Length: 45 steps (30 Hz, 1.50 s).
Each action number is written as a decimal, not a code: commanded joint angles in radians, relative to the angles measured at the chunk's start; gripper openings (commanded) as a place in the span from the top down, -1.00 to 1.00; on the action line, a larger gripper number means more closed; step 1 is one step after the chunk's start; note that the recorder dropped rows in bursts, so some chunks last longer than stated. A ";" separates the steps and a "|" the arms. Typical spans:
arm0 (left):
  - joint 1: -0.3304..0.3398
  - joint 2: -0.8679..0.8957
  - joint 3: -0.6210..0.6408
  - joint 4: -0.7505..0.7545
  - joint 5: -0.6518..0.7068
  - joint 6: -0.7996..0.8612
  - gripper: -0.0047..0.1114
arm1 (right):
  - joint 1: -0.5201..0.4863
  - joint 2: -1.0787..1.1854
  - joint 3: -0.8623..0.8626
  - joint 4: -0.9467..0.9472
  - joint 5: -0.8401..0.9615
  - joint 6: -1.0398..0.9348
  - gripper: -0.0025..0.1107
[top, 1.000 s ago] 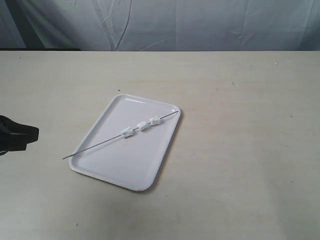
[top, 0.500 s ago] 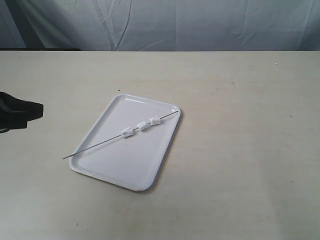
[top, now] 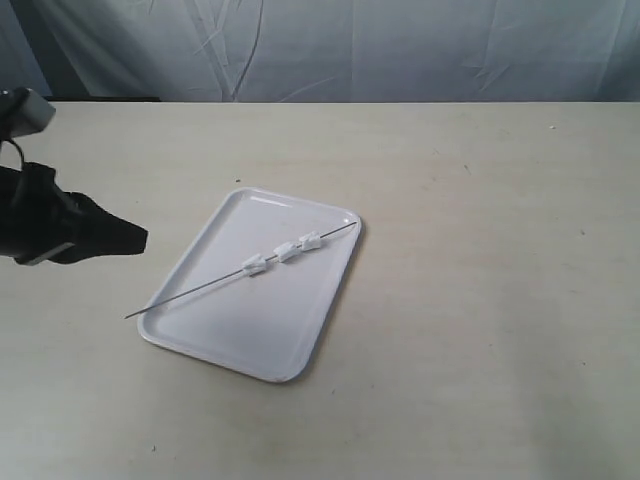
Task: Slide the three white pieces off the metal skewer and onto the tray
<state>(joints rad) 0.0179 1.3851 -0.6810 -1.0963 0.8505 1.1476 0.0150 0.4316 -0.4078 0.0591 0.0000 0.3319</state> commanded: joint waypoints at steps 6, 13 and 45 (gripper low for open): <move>-0.212 0.199 -0.085 0.072 -0.235 0.050 0.92 | 0.039 0.338 -0.153 -0.014 0.314 -0.109 0.97; -0.349 0.276 -0.170 0.234 -0.399 0.031 0.83 | 0.136 0.611 -0.254 0.174 0.488 -0.388 0.97; -0.360 0.529 -0.310 0.663 -0.314 -0.302 0.49 | 0.149 0.900 -0.355 0.735 0.663 -0.989 0.19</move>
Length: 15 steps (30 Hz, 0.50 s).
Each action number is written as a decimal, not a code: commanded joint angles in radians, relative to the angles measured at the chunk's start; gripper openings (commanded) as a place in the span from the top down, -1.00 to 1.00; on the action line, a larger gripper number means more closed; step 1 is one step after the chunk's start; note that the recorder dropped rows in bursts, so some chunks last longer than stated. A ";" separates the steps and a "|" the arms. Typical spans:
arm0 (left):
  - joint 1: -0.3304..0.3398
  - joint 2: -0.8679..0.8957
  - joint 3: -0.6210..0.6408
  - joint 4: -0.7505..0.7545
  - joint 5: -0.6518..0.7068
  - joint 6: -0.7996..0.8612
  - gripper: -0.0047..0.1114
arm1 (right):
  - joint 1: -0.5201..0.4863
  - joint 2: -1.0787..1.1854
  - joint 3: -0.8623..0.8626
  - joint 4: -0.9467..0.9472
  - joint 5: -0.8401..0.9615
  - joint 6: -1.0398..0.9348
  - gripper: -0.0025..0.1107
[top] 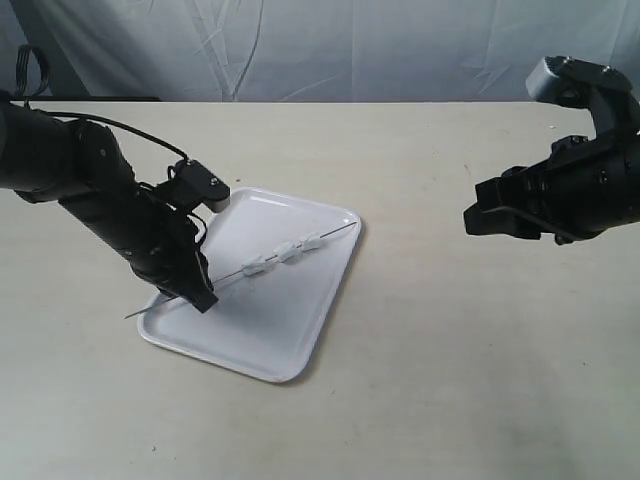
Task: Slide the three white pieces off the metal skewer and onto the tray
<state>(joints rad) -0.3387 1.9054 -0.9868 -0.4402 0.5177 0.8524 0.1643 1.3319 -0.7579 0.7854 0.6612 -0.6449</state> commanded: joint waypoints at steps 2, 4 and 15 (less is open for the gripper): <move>-0.004 0.008 -0.004 0.012 0.019 -0.007 0.49 | 0.000 -0.001 -0.005 0.009 0.000 -0.012 0.19; -0.004 0.008 -0.004 0.023 0.023 -0.007 0.52 | 0.000 -0.001 -0.005 0.009 0.000 -0.012 0.19; -0.004 0.008 -0.004 0.029 0.087 -0.008 0.92 | 0.000 -0.001 -0.005 0.007 -0.008 -0.012 0.19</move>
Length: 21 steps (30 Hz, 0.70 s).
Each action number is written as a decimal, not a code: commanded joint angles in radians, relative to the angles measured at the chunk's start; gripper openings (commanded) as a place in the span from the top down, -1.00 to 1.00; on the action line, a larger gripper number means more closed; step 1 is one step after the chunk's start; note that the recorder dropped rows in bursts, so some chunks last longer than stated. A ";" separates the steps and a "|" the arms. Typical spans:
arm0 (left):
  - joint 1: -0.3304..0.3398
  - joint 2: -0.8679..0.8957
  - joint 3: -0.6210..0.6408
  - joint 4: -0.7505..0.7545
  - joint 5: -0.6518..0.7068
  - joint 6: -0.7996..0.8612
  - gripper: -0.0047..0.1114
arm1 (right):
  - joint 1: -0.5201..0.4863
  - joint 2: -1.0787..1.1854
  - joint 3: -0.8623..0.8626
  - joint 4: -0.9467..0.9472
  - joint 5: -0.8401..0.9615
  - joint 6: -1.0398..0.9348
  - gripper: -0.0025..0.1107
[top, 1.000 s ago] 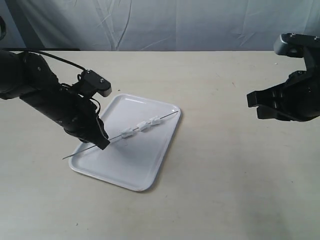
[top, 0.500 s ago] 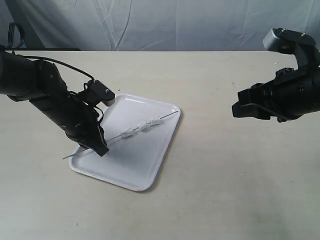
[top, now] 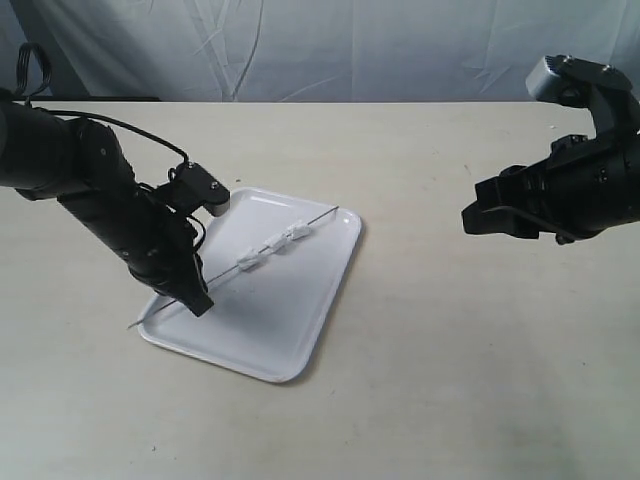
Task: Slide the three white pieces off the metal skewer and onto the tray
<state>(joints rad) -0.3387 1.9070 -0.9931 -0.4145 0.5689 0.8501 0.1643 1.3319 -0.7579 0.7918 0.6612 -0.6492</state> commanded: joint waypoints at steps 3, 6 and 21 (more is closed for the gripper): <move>-0.004 0.005 -0.011 0.003 0.058 -0.059 0.92 | 0.000 0.004 -0.005 0.000 -0.011 -0.008 0.19; -0.002 -0.016 -0.037 0.000 0.128 -0.117 0.92 | 0.000 0.015 -0.005 0.025 -0.046 -0.008 0.19; -0.002 -0.529 0.158 -0.402 0.314 -0.215 0.92 | 0.000 0.091 -0.005 0.404 0.074 -0.294 0.35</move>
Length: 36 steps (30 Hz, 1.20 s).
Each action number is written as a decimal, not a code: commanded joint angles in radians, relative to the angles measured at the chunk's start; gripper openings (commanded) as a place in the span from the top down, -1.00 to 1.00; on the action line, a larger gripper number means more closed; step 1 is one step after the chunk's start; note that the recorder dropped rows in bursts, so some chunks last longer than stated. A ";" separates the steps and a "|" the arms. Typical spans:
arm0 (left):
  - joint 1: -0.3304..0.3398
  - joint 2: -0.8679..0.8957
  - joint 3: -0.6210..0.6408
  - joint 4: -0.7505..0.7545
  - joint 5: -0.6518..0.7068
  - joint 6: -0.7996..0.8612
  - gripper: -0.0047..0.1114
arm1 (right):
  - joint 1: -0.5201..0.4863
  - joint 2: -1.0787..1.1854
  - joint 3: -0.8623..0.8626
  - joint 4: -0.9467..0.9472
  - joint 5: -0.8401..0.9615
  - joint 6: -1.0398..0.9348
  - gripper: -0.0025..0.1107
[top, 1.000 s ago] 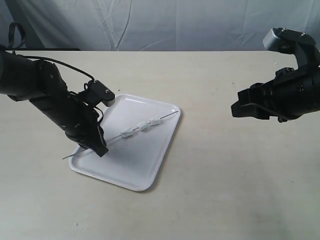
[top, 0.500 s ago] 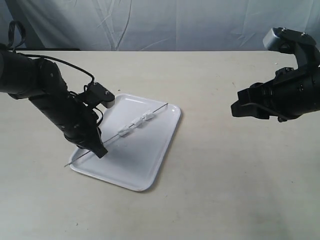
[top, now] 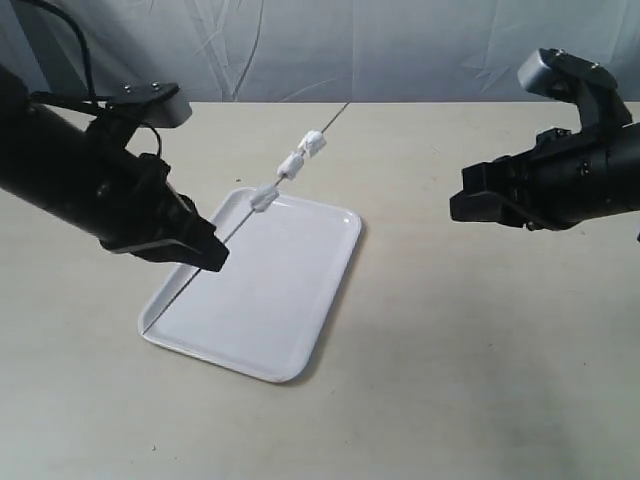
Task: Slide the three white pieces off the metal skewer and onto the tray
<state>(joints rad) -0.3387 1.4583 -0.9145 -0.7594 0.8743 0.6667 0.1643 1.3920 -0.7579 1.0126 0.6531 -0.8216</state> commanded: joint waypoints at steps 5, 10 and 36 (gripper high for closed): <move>-0.002 -0.154 0.285 -0.177 -0.126 -0.030 0.92 | 0.000 0.152 -0.005 0.364 0.184 -0.235 0.35; -0.002 -0.154 0.415 -0.390 -0.172 0.131 0.92 | 0.000 0.241 -0.005 0.516 0.283 -0.349 0.35; -0.002 -0.154 0.616 -0.985 -0.123 0.523 0.92 | 0.237 0.586 -0.244 0.732 0.307 -0.507 0.35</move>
<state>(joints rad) -0.3387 1.3112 -0.3043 -1.7294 0.7384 1.1971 0.4002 1.9705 -0.9864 1.7370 0.9324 -1.3254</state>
